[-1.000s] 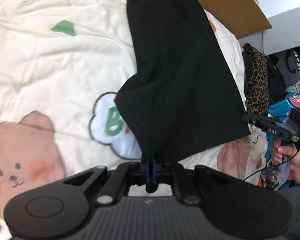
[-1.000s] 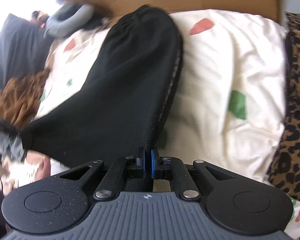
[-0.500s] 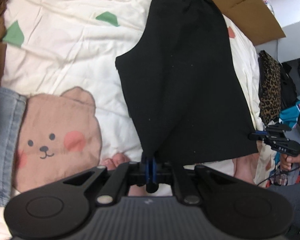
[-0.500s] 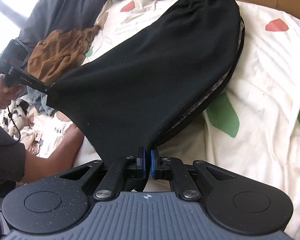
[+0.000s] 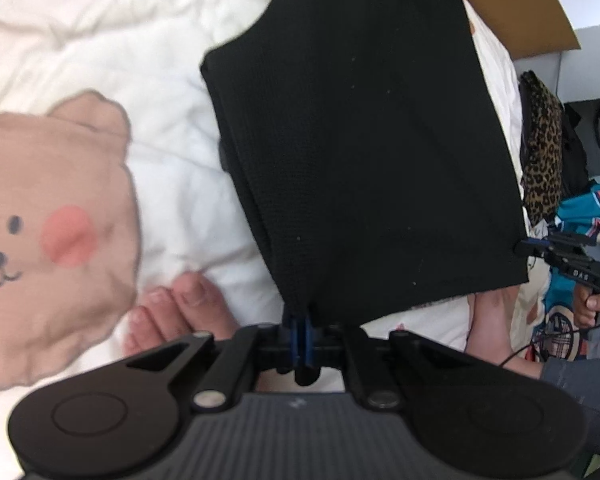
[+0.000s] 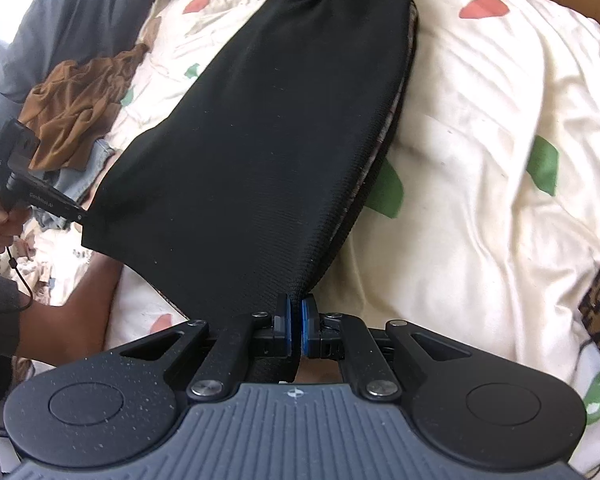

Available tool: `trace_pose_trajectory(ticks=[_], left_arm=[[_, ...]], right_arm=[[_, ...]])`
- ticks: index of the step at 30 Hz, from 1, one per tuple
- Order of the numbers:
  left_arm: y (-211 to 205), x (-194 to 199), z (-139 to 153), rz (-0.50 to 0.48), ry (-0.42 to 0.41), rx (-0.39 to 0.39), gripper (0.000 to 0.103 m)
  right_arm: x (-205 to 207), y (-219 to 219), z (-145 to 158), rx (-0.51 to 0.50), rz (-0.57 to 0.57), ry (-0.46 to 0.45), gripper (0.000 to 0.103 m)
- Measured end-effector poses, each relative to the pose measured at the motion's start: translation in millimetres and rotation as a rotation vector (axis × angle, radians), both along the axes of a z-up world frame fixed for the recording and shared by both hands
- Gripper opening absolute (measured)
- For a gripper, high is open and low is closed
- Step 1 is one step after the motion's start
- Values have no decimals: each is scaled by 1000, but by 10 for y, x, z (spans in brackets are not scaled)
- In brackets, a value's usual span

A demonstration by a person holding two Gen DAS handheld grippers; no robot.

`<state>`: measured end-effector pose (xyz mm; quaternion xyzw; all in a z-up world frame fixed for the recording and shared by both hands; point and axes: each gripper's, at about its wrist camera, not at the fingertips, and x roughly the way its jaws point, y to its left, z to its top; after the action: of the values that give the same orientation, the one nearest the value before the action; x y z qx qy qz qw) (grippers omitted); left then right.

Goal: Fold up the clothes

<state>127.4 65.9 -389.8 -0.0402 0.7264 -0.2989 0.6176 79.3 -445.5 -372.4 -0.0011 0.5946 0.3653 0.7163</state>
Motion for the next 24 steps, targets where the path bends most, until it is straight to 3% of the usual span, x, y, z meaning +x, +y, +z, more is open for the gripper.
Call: trace_pose_trajectory(ticks=[9, 16, 19, 24], left_arm=[[-134, -42, -340, -27, 37, 12, 4], [-93, -27, -419, -10, 45, -23, 6], [-39, -32, -410, 12, 49, -51, 9], [-3, -63, -388, 31, 36, -87, 23]], right_arm=[[59, -192, -253, -36, -70, 44, 2], [89, -192, -494, -31, -133, 94, 5], [112, -217, -535, -16, -151, 114, 7], [145, -250, -587, 12, -173, 147, 17]])
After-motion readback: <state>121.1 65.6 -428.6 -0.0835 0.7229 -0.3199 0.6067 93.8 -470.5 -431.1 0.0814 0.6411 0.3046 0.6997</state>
